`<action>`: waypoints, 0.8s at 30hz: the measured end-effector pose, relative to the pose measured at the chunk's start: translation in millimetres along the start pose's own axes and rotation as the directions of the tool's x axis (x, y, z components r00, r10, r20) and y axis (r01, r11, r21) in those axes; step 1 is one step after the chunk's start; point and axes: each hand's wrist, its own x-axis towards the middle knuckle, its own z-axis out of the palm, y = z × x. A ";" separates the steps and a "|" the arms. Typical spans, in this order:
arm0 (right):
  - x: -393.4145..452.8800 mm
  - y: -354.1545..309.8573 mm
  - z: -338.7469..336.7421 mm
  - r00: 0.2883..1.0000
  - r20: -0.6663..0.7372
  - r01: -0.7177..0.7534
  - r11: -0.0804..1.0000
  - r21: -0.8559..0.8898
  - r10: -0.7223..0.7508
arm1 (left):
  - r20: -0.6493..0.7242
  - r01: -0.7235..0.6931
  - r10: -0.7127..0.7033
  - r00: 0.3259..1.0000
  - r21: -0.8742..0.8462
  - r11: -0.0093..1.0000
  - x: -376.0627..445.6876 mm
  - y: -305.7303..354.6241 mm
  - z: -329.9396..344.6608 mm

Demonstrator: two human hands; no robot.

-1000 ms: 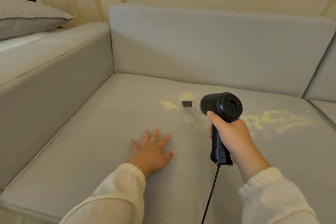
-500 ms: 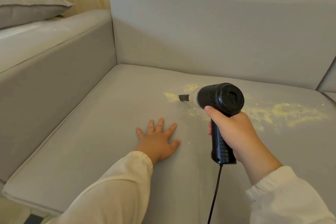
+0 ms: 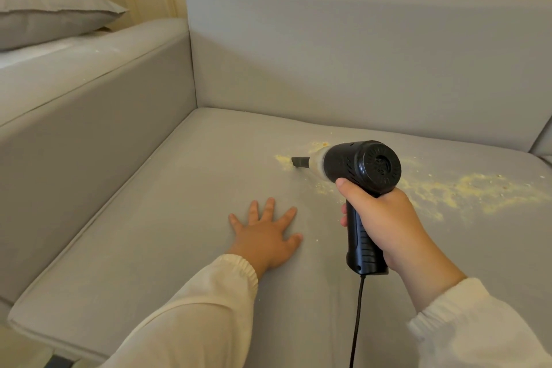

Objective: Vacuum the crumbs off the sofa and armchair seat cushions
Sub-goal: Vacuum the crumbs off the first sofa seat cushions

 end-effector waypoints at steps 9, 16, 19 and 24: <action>11.4 -1.0 22.1 0.999 0.014 0.029 0.999 0.022 -0.029 | -0.011 0.003 -0.003 1.000 0.004 1.000 1.9 -0.5 2.0; 17.4 2.0 26.1 1.000 0.023 0.020 0.999 0.050 -0.021 | -0.006 0.001 -0.001 1.000 0.005 1.000 2.8 -0.4 1.7; 17.3 2.5 24.8 0.999 0.037 0.022 0.999 0.023 -0.023 | -0.005 -0.005 0.005 1.000 0.001 1.000 2.2 0.1 1.1; 15.5 -0.1 23.5 0.998 0.053 0.041 0.999 -0.005 -0.041 | 0.006 -0.002 0.002 1.000 -0.001 1.000 2.9 -0.2 0.9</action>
